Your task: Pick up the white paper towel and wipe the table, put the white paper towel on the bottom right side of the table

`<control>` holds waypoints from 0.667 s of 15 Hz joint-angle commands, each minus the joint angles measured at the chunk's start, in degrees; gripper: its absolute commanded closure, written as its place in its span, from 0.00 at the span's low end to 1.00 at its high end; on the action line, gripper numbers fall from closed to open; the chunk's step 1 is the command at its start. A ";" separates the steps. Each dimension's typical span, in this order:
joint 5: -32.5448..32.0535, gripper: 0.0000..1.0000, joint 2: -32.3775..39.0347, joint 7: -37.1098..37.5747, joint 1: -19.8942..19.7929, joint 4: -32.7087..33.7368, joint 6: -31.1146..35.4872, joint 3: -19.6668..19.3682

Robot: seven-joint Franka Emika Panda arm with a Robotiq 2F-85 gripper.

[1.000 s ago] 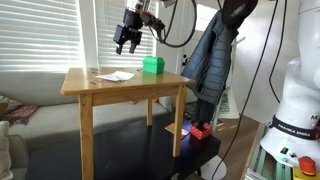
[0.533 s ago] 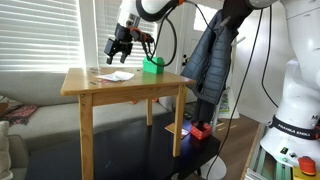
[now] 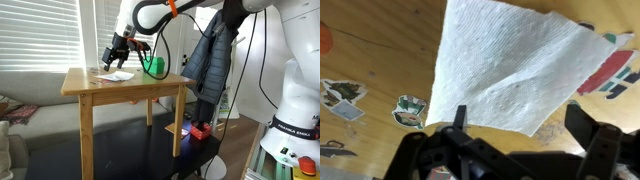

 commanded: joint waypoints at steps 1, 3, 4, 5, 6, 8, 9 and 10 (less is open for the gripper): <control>-2.37 0.00 1.94 0.87 2.22 1.10 2.38 -2.75; -2.82 0.00 2.35 1.05 2.75 0.91 2.56 -3.49; -2.89 0.00 2.52 0.95 2.95 0.88 2.39 -3.69; -3.04 0.00 2.66 0.91 3.14 0.81 2.21 -3.85; -3.12 0.00 2.83 0.94 3.36 0.76 2.04 -4.00; -3.29 0.00 3.22 0.79 3.69 0.76 2.03 -4.17; -3.24 0.00 3.38 0.60 3.77 0.74 1.93 -4.15; -3.32 0.00 3.48 0.54 3.91 0.72 1.95 -4.24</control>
